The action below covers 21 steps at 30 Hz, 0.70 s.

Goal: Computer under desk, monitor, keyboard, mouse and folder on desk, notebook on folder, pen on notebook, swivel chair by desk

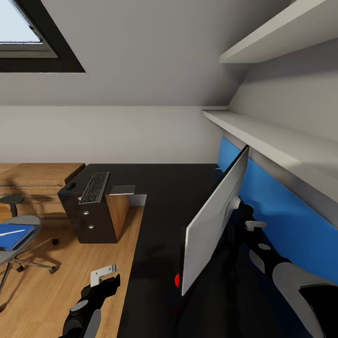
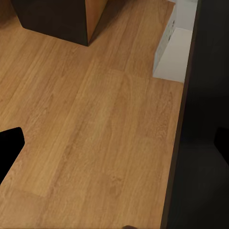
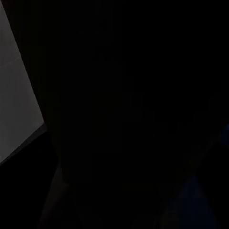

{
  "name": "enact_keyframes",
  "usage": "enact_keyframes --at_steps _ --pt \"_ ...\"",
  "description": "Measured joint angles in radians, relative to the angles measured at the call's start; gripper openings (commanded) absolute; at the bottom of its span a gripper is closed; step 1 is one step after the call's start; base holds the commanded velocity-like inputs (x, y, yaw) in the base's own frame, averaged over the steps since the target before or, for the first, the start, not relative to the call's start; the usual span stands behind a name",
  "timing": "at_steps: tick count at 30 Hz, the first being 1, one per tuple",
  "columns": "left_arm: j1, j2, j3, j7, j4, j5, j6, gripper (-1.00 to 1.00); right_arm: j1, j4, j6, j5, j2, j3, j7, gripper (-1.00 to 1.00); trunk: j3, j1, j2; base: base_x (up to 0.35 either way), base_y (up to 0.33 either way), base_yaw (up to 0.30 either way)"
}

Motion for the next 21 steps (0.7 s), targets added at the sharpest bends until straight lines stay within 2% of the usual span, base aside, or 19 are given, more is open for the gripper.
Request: enact_keyframes --at_steps 16,21 --pt "0.0 0.0 0.0 0.0 0.0 0.001 0.0 1.0 0.0 0.0 0.0 0.002 0.001 -0.001 -0.001 -1.0 0.0 0.0 0.0 0.001 -0.003 0.0" --pt "0.0 0.0 0.0 0.0 0.0 0.001 -0.001 1.0 0.0 0.0 0.0 0.003 0.0 -0.002 -0.001 -1.0 0.0 0.0 0.0 0.069 -0.157 0.0"
